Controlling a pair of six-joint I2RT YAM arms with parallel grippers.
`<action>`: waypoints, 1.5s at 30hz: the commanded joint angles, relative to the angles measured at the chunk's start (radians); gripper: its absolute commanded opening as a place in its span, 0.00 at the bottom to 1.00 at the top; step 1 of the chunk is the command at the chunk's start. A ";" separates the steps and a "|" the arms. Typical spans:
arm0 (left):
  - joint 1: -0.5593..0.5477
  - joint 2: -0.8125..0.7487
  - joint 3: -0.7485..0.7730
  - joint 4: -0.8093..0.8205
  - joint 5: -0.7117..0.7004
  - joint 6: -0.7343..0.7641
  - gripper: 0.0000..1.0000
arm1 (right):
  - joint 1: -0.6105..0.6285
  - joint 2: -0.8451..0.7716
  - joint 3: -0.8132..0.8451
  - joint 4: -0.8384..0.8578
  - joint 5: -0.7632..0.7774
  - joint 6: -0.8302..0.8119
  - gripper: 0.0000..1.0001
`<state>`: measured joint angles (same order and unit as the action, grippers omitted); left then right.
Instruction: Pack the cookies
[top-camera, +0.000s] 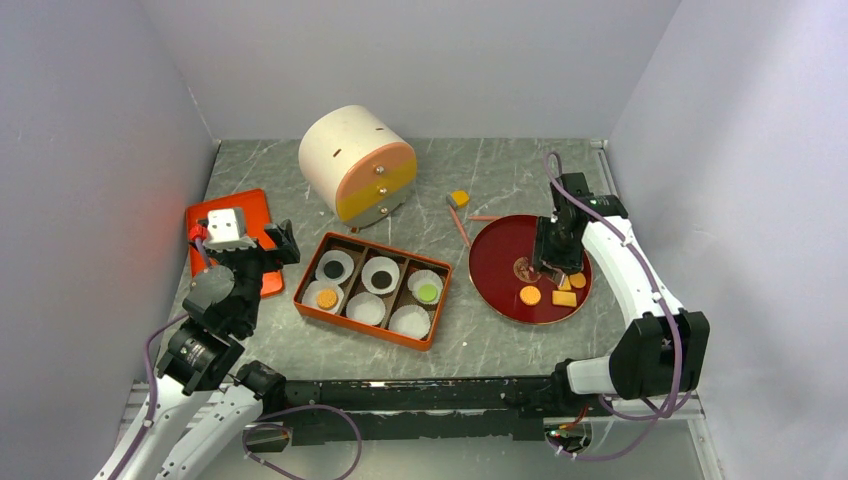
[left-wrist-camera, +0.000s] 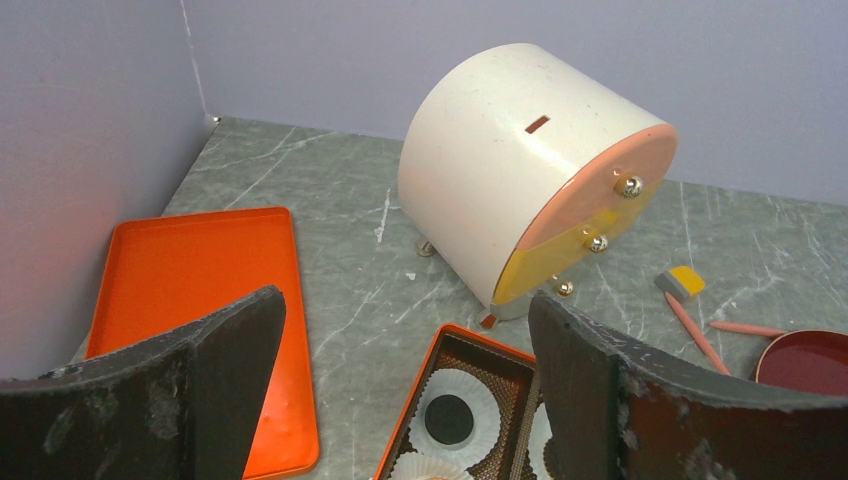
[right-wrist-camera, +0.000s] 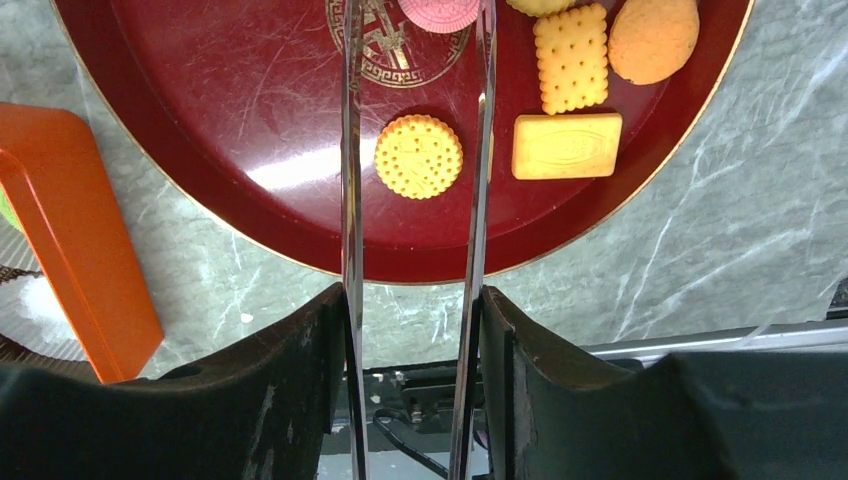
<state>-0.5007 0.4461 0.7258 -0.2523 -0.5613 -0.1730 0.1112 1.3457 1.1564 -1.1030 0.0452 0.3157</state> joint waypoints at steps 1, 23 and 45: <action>0.004 -0.002 0.014 0.035 0.015 0.005 0.96 | -0.008 -0.004 0.057 -0.014 0.023 -0.014 0.52; 0.004 -0.012 0.012 0.035 0.012 0.006 0.96 | -0.012 0.020 0.054 -0.023 0.025 -0.022 0.53; 0.002 -0.009 0.014 0.035 0.015 0.005 0.96 | -0.009 0.059 0.064 0.010 -0.136 -0.044 0.49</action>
<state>-0.5007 0.4400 0.7258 -0.2523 -0.5613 -0.1730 0.1051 1.4052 1.1820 -1.1023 -0.0601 0.2817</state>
